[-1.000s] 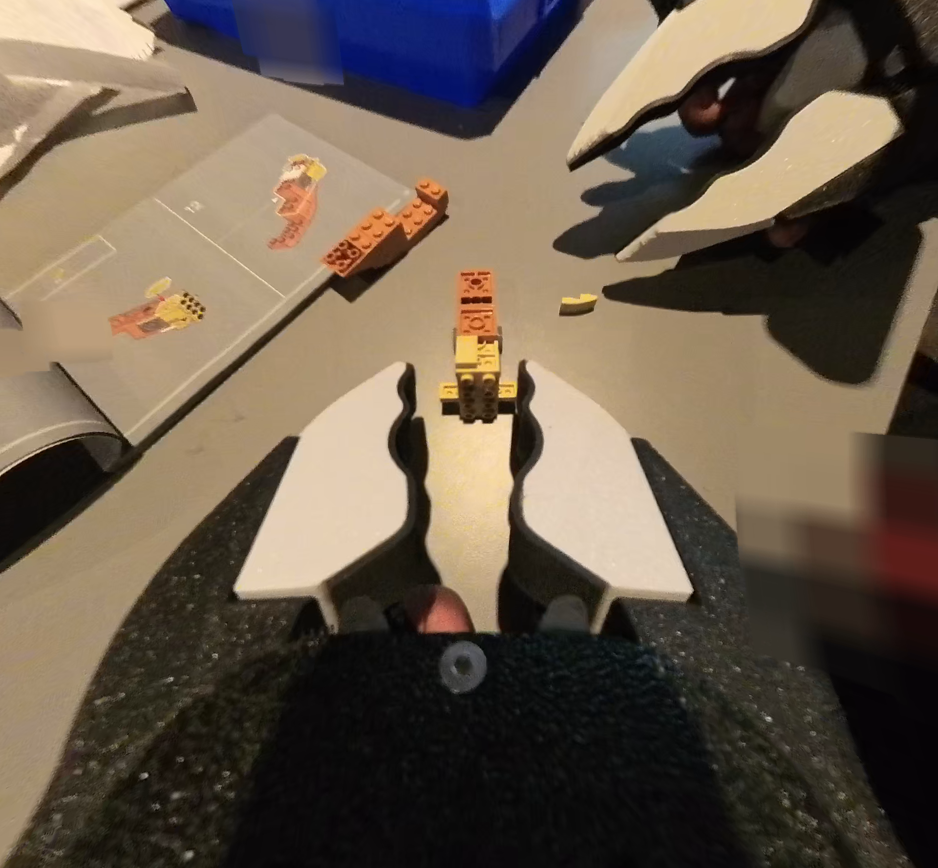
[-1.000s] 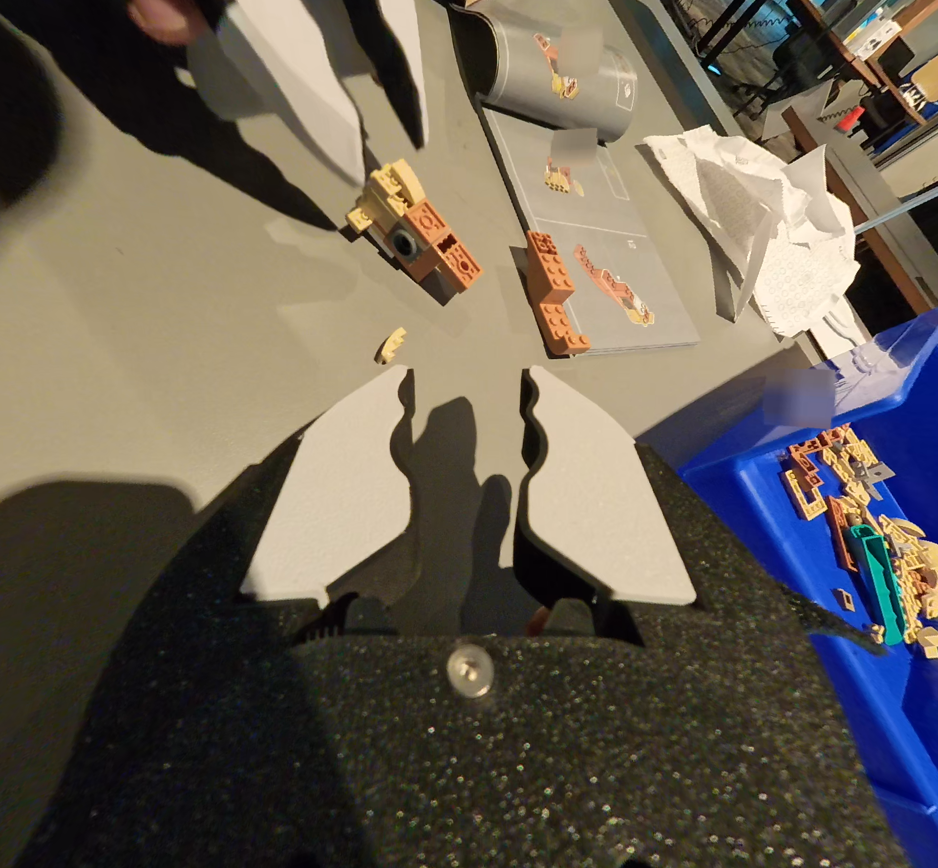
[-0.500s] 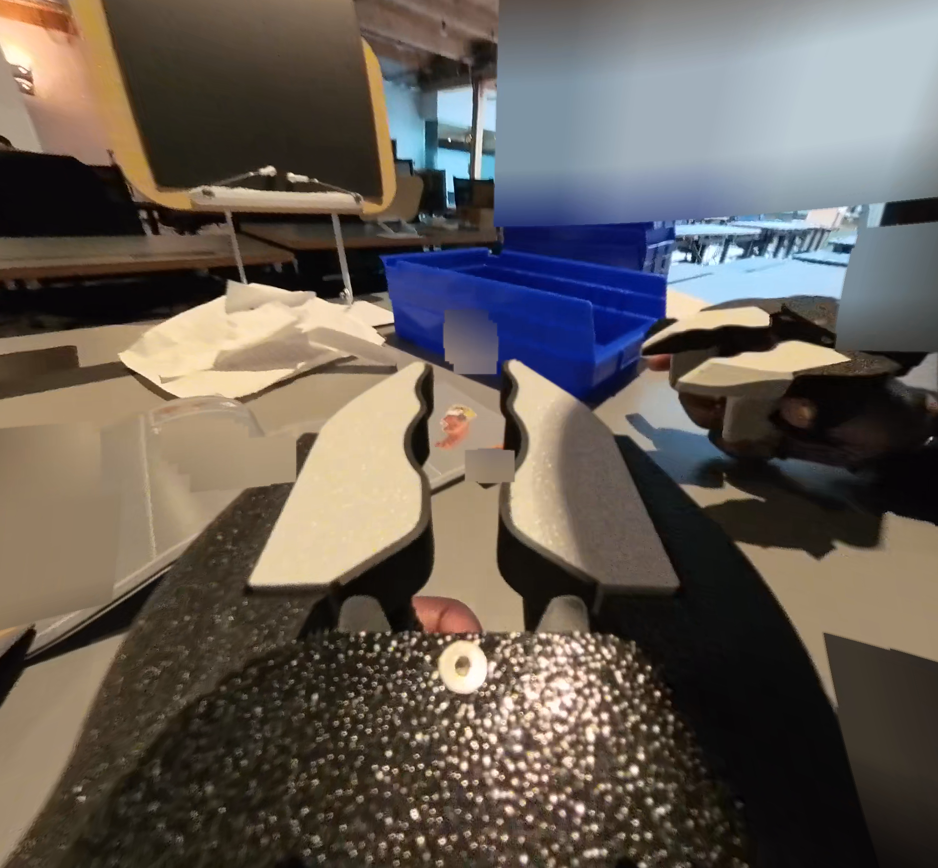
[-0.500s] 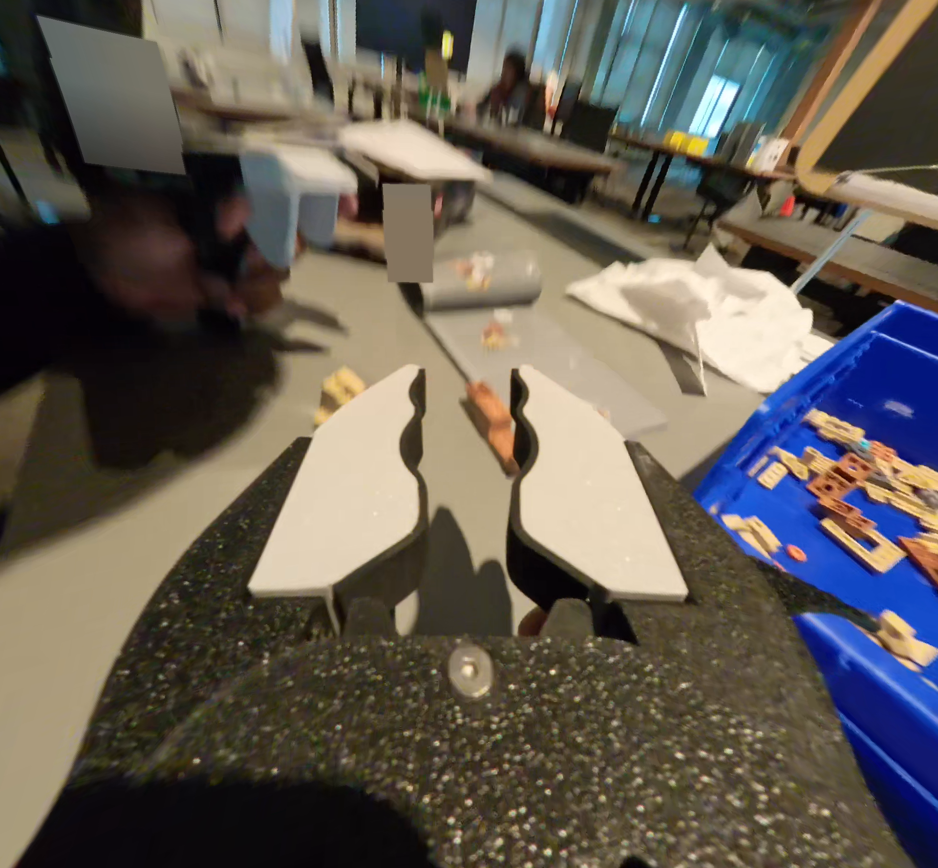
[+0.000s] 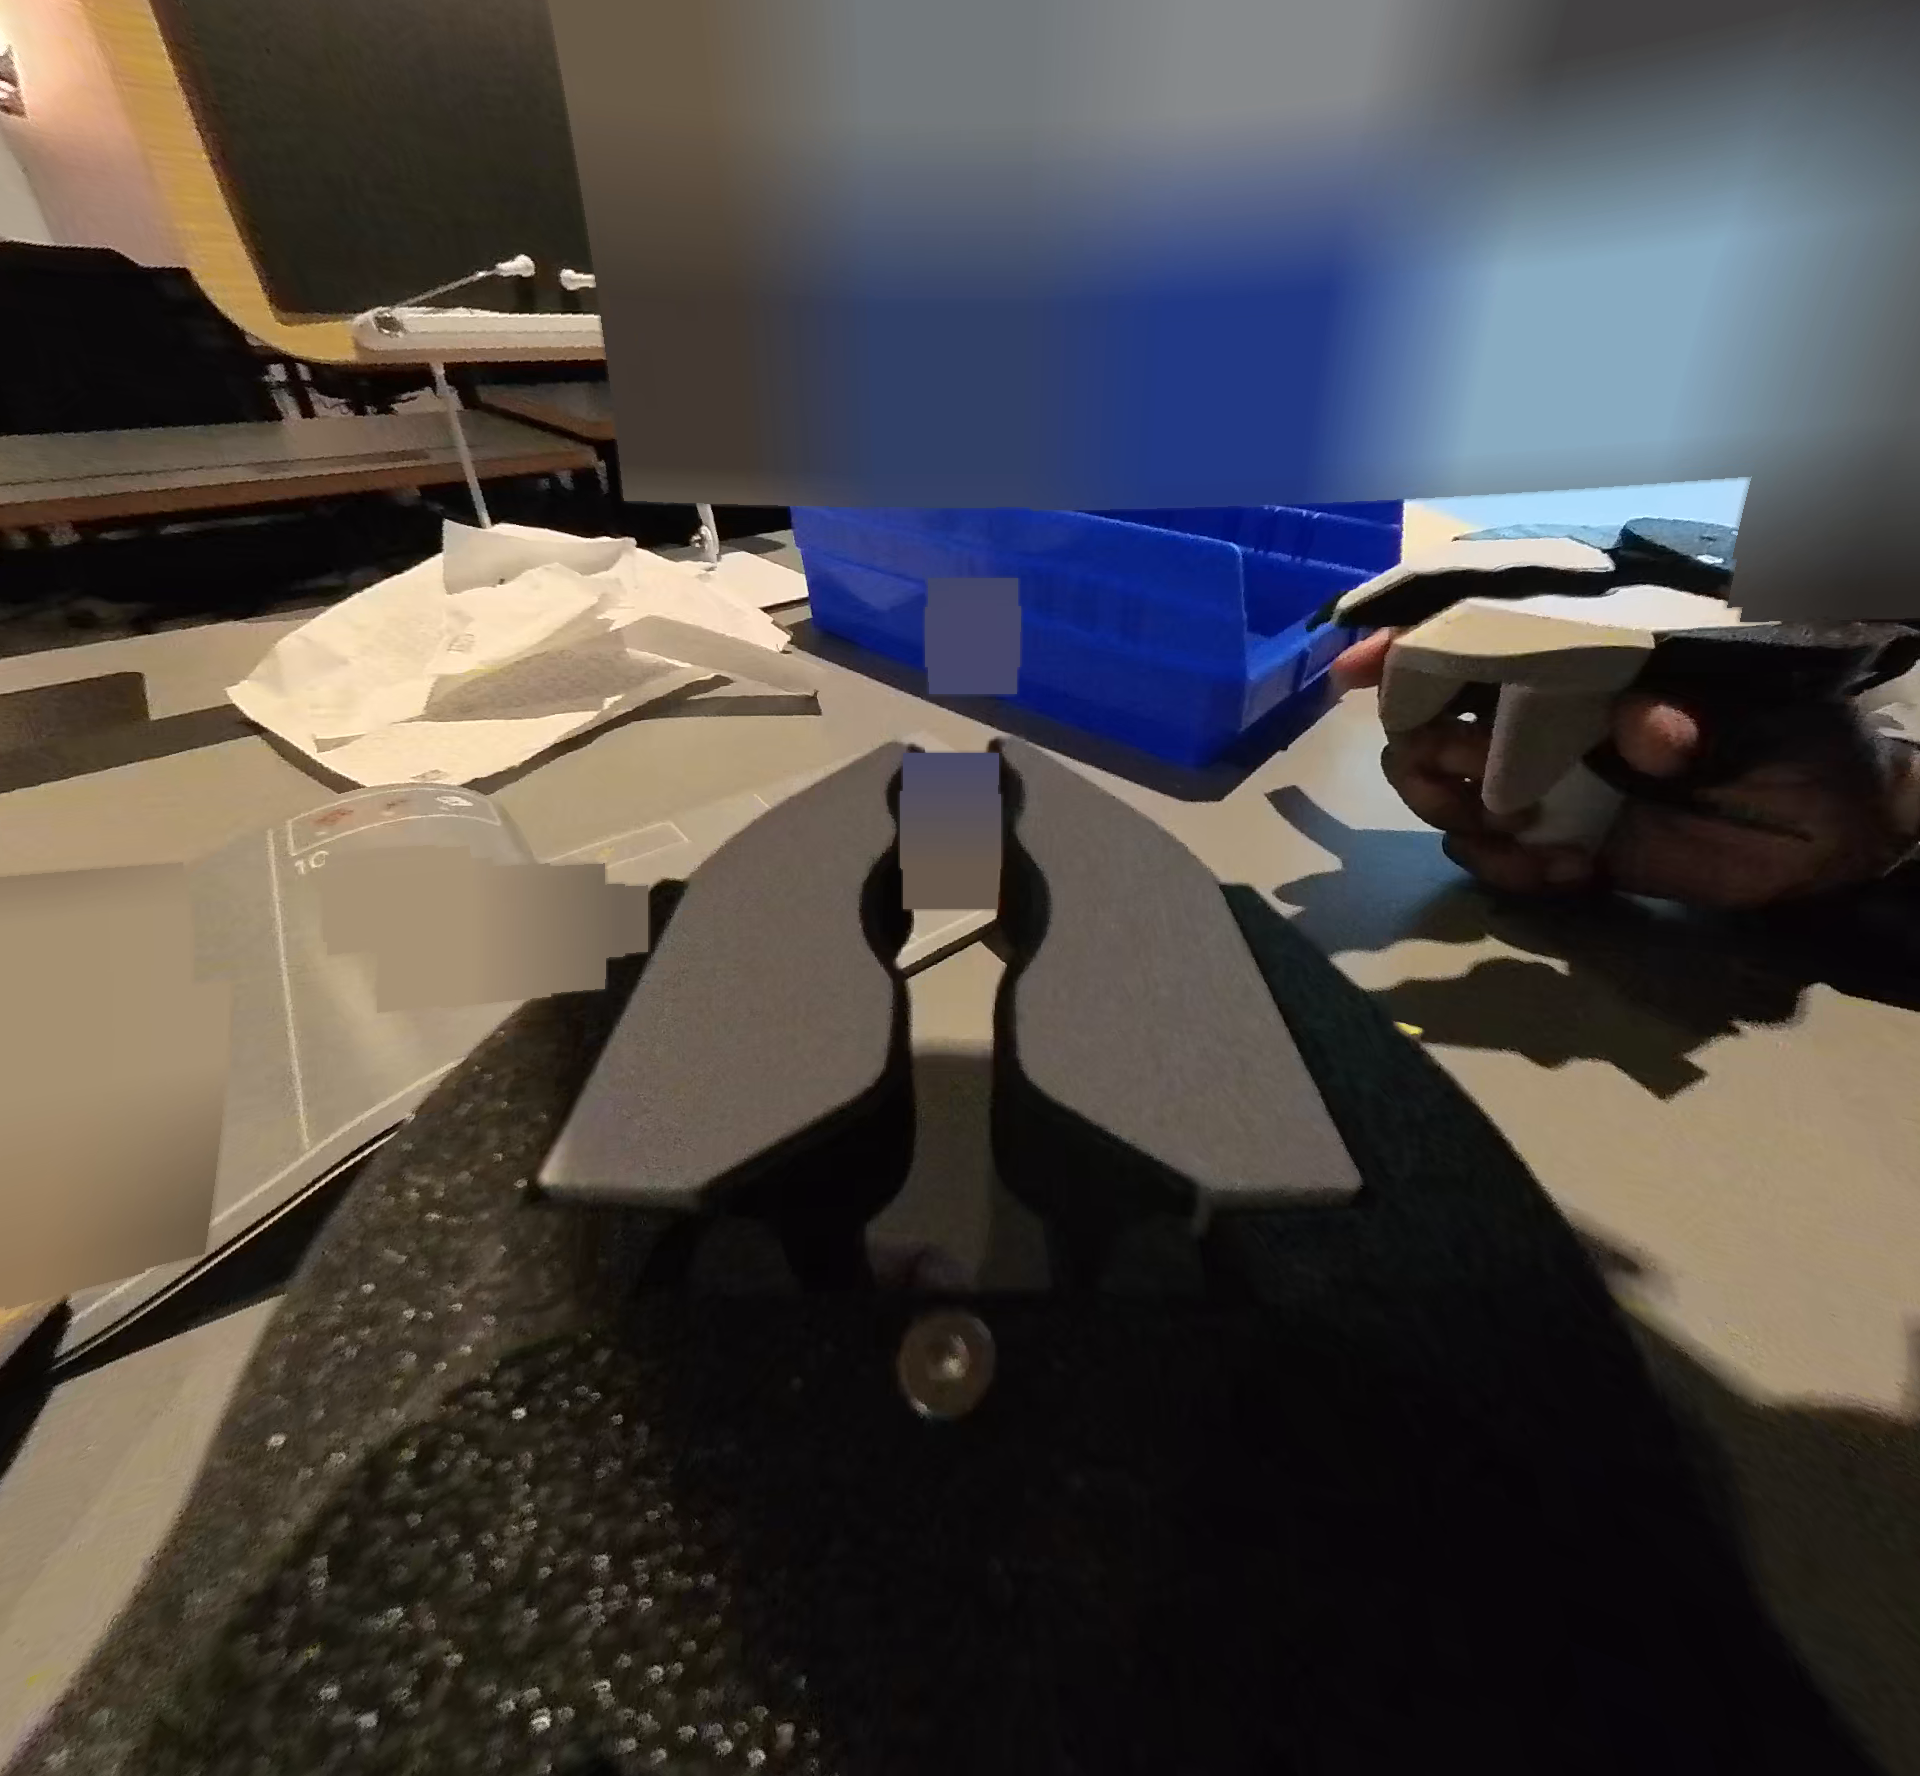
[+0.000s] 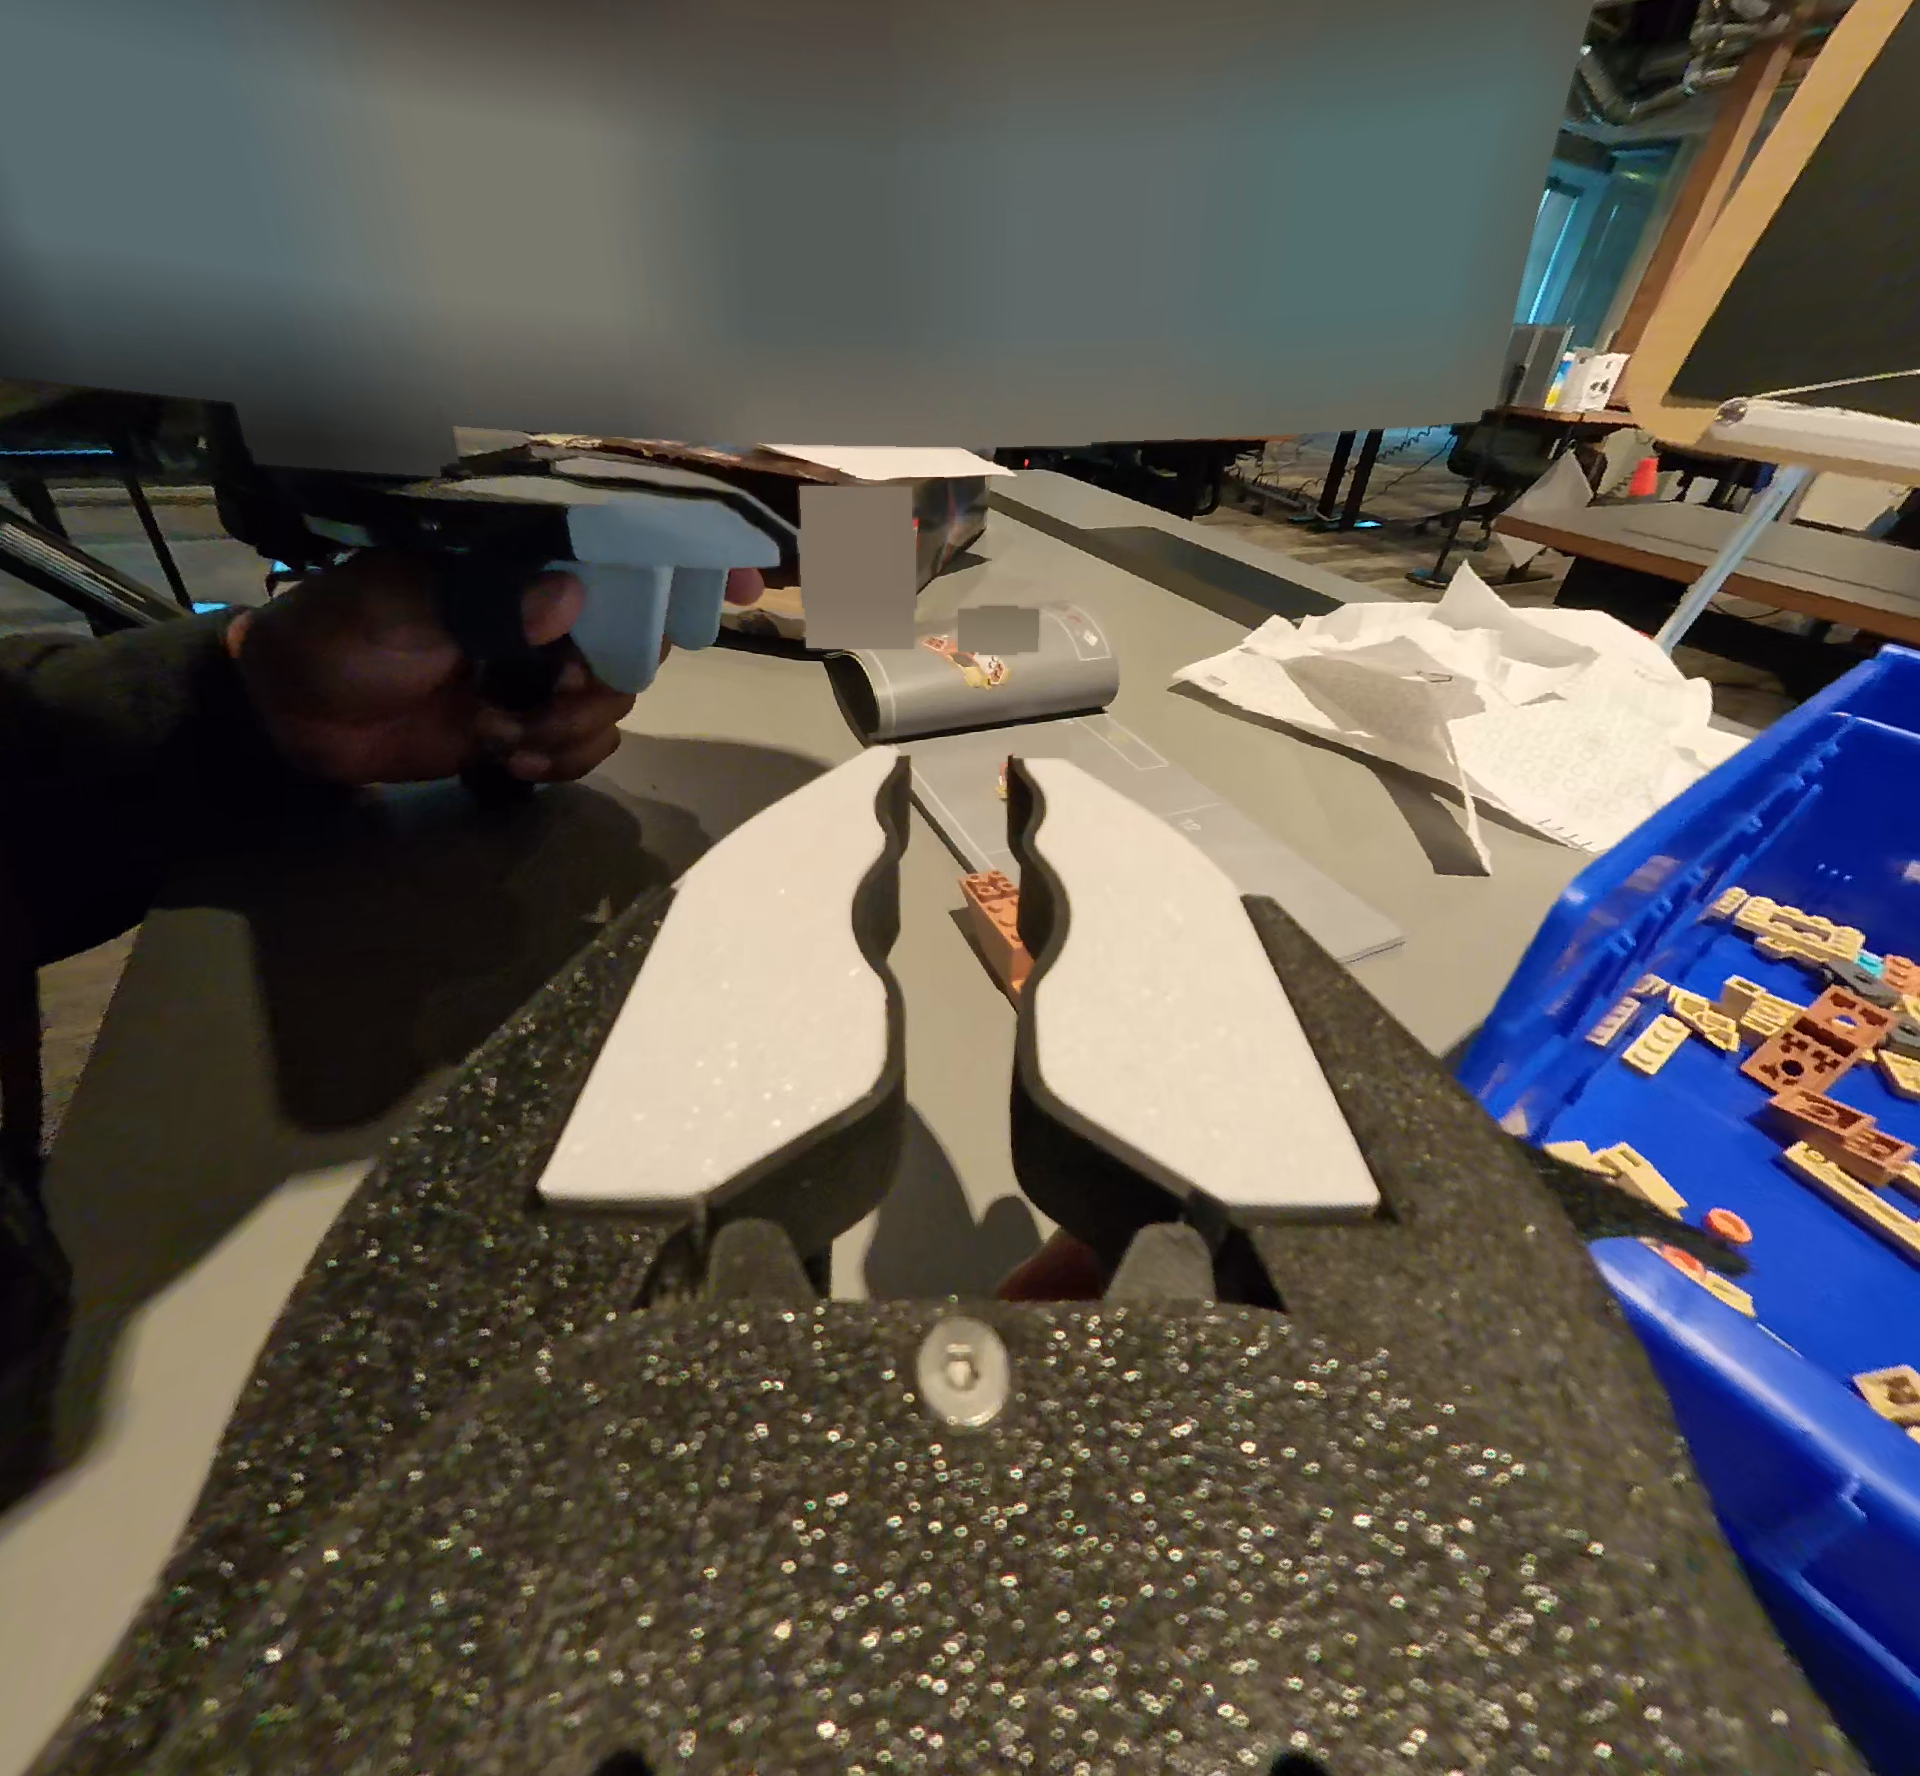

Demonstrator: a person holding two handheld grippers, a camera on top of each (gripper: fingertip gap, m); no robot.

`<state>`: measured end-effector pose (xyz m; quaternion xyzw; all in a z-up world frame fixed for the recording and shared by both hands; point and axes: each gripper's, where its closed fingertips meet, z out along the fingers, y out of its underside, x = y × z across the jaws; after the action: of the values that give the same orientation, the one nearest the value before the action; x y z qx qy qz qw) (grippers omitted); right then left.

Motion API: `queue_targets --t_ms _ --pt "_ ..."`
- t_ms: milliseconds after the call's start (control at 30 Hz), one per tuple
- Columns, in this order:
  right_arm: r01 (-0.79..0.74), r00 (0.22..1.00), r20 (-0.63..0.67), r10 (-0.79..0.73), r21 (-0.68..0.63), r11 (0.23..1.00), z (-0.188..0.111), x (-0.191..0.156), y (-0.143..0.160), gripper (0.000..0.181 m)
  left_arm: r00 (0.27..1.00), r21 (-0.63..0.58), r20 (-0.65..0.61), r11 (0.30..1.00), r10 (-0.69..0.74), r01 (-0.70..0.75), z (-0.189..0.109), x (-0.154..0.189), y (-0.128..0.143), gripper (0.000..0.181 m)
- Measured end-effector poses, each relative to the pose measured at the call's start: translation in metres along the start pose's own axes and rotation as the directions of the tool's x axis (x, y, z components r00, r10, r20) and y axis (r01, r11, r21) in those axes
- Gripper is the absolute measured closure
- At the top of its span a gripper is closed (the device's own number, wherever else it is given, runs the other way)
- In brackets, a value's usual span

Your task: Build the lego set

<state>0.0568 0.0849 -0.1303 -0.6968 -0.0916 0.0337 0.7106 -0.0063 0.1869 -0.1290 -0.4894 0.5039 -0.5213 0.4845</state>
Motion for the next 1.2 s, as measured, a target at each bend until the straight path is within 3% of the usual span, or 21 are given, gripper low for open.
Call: queue_targets --t_ms 1200 --pt "0.01 1.0 0.012 -0.01 -0.003 1.0 0.0013 -0.0028 -0.0001 0.163 1.0 -0.011 -0.018 1.0 0.007 -0.007 0.0011 0.0027 0.0019 0.171"
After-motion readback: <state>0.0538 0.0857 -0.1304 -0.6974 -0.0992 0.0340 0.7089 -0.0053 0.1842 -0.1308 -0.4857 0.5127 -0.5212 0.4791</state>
